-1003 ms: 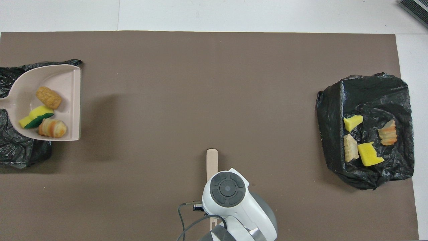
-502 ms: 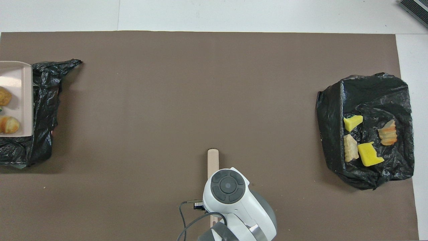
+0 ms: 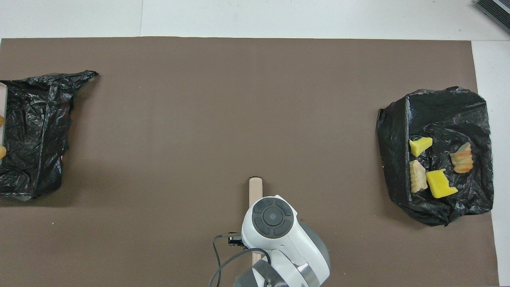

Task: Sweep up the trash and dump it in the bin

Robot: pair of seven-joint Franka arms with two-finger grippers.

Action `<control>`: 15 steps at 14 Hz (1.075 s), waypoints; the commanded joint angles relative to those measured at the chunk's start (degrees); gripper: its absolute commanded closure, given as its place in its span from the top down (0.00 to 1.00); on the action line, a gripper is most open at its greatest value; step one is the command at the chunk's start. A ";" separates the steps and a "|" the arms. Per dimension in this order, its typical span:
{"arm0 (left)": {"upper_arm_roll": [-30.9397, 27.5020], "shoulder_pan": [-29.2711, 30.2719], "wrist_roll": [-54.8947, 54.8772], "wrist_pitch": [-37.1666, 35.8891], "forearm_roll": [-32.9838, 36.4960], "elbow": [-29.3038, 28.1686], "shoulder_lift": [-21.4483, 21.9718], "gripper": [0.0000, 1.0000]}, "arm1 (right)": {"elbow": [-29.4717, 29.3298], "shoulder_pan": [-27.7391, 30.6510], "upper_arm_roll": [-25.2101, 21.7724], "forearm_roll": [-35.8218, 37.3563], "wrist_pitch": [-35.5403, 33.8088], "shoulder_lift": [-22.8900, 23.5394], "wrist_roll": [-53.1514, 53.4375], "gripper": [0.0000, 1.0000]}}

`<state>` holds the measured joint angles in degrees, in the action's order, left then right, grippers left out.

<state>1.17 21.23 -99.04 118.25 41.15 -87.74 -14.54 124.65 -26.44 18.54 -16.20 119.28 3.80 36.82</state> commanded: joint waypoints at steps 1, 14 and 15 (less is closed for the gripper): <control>-0.56 -1.62 5.42 3.05 8.14 -7.09 5.31 0.00 | -3.52 2.79 0.01 1.35 -0.01 -0.37 -0.35 1.00; -0.47 -9.17 19.99 -6.42 28.97 -11.48 10.66 0.00 | -16.72 20.01 -0.17 9.00 -9.50 -7.84 -4.21 1.00; -0.47 -10.75 22.03 -9.41 29.25 -12.53 11.20 0.00 | -16.72 20.20 -0.17 9.35 -9.94 -8.11 -4.22 1.00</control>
<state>1.40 14.05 -82.60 113.39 67.67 -95.32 -7.18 107.79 -7.52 17.64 -7.82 110.57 -3.14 33.70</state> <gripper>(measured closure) 0.687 0.000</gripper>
